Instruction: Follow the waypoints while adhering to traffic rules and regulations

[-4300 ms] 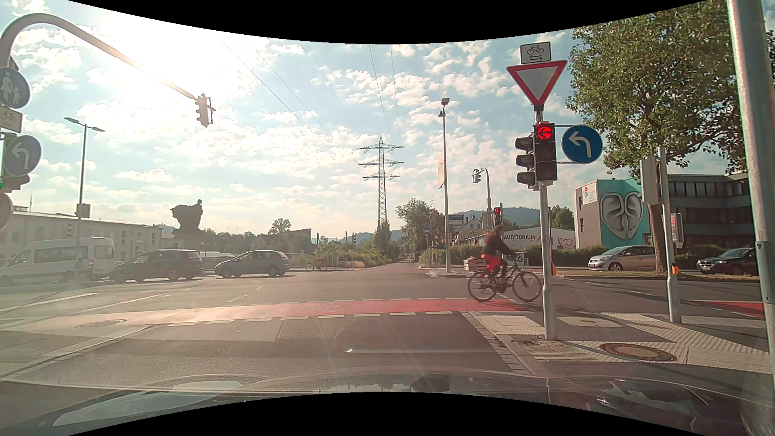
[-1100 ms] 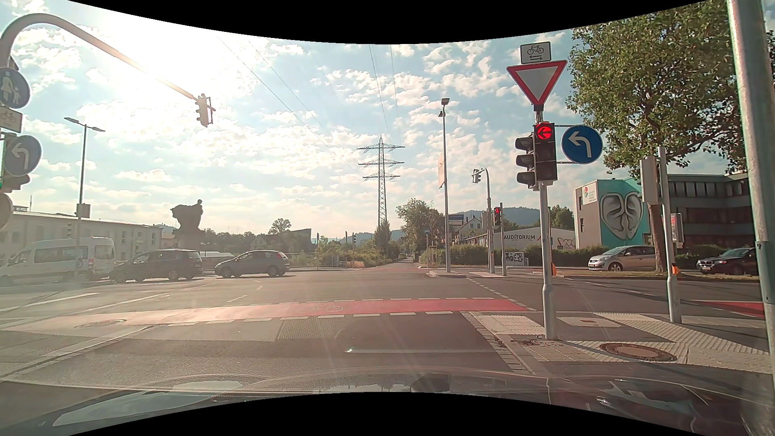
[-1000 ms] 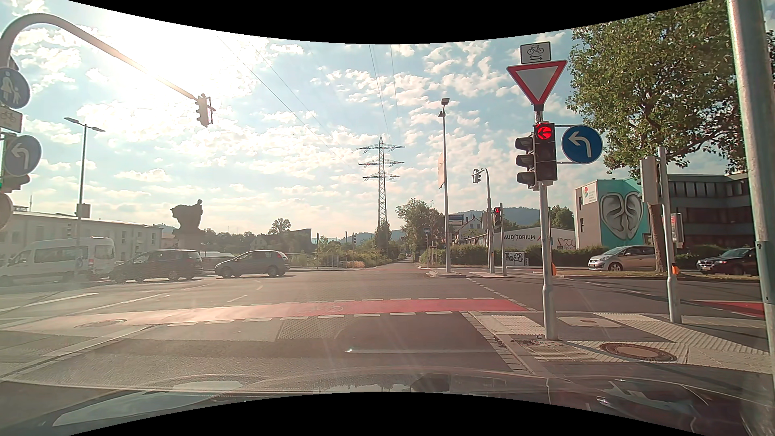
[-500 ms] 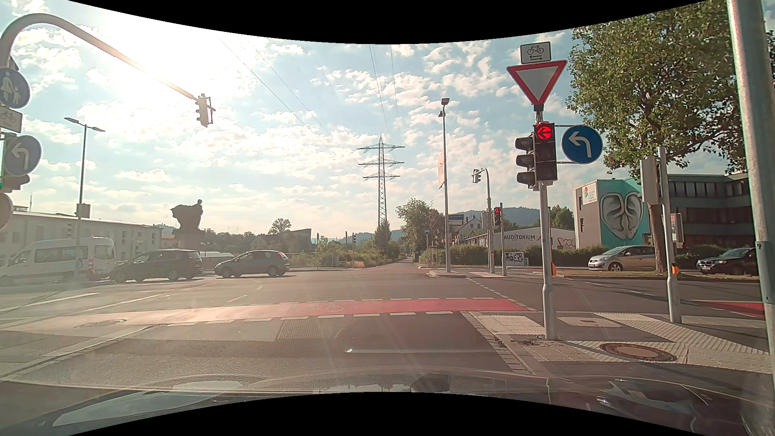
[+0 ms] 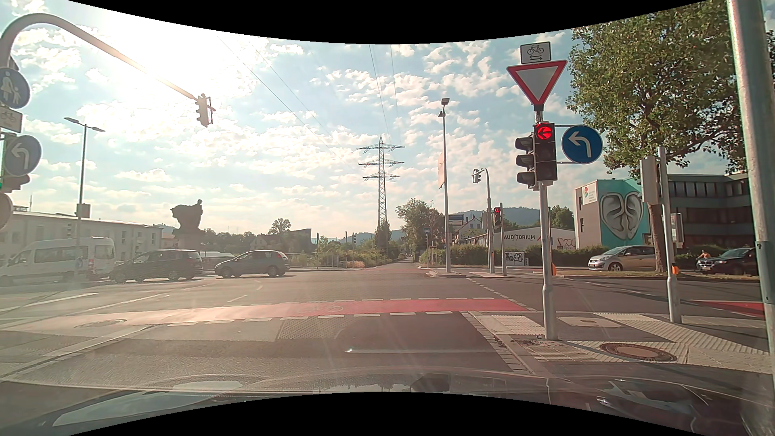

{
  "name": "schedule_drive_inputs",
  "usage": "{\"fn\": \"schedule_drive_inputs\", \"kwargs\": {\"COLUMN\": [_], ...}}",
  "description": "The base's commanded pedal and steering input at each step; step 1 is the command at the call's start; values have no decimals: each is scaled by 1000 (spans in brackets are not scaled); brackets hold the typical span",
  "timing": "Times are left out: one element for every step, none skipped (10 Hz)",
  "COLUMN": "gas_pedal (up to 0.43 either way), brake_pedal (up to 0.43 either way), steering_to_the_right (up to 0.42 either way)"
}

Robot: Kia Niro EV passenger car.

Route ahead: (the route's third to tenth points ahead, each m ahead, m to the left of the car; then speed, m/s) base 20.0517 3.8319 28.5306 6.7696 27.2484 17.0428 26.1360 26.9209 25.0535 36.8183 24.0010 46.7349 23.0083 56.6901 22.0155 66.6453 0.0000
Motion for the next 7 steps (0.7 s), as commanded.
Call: {"fn": "schedule_drive_inputs", "kwargs": {"gas_pedal": [0,0,0,0,0,0,0], "brake_pedal": [232,232,232,232,232,226,232], "steering_to_the_right": [-9,-8,-8,-8,-9,-9,-8]}}
